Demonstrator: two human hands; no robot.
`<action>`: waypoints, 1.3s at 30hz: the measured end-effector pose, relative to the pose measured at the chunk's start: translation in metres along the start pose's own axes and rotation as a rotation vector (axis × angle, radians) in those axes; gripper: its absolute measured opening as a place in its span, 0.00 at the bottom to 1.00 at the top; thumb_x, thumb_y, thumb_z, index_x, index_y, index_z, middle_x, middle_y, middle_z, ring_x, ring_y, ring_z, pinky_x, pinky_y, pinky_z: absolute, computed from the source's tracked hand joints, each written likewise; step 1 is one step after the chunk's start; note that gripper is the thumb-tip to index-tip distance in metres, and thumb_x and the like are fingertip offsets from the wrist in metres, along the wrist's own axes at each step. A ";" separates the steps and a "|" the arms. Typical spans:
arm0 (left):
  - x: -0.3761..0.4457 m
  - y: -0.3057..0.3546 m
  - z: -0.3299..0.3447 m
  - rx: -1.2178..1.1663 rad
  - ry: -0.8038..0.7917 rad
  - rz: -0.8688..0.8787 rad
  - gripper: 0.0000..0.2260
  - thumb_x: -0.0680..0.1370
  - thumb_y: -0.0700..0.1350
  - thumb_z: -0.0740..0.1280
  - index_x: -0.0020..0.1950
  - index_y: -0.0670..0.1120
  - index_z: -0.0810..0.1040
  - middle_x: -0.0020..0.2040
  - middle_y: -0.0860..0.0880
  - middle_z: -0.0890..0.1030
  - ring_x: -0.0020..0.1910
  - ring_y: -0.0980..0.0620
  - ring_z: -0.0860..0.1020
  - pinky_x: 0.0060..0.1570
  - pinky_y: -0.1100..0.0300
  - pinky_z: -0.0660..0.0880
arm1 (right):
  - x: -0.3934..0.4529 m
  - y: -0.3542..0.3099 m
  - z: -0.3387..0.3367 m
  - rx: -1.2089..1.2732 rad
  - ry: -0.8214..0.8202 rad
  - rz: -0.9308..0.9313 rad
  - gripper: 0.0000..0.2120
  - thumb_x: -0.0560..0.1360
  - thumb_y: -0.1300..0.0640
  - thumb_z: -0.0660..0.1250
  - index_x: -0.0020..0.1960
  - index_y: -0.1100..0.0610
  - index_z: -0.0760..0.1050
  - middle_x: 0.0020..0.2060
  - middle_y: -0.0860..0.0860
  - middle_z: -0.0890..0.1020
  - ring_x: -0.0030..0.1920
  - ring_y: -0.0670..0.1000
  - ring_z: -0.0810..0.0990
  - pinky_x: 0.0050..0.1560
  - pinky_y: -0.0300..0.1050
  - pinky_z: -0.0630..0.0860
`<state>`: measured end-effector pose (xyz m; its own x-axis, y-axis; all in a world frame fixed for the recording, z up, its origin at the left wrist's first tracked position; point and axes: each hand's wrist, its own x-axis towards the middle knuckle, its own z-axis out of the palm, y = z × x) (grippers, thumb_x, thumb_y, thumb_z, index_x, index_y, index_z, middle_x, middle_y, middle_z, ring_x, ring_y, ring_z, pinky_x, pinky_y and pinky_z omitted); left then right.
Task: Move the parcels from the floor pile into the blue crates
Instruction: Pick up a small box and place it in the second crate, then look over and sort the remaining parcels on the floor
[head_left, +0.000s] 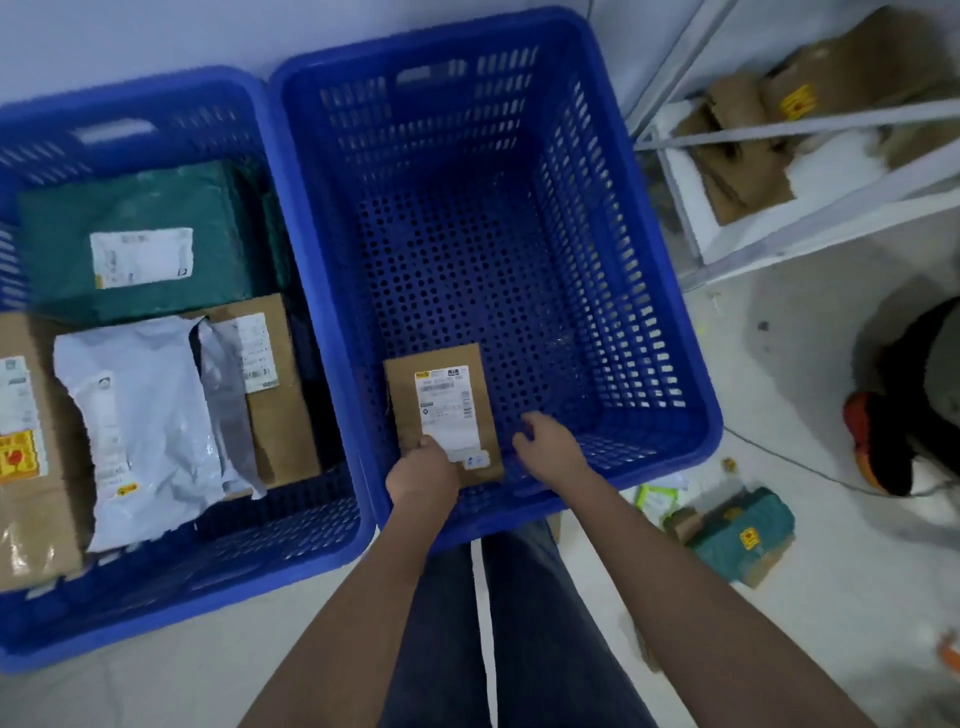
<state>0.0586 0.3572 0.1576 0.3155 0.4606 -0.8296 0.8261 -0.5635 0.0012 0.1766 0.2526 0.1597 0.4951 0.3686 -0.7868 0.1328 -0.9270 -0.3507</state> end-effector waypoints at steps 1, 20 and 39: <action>-0.003 -0.004 -0.003 0.037 0.023 0.060 0.17 0.81 0.40 0.55 0.69 0.37 0.63 0.60 0.41 0.77 0.57 0.45 0.78 0.49 0.54 0.75 | -0.007 0.004 -0.008 0.084 0.078 -0.018 0.19 0.80 0.56 0.58 0.68 0.61 0.67 0.66 0.57 0.73 0.64 0.55 0.72 0.60 0.46 0.70; -0.087 0.087 0.021 0.052 0.239 0.909 0.07 0.80 0.43 0.58 0.56 0.43 0.73 0.53 0.46 0.78 0.41 0.46 0.76 0.39 0.53 0.72 | -0.205 0.227 0.107 1.004 0.537 0.849 0.04 0.75 0.59 0.61 0.46 0.60 0.69 0.40 0.54 0.72 0.42 0.54 0.72 0.45 0.44 0.66; -0.161 0.138 0.271 0.074 -0.212 0.320 0.12 0.78 0.38 0.58 0.36 0.44 0.71 0.39 0.42 0.76 0.44 0.45 0.75 0.46 0.53 0.73 | -0.330 0.409 0.234 1.451 0.469 1.021 0.13 0.73 0.65 0.58 0.32 0.57 0.60 0.30 0.53 0.66 0.30 0.51 0.62 0.31 0.42 0.60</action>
<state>-0.0048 0.0190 0.1400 0.4416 0.1065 -0.8909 0.6632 -0.7075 0.2442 -0.1336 -0.2315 0.1569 0.1019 -0.5183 -0.8491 -0.9727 0.1268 -0.1942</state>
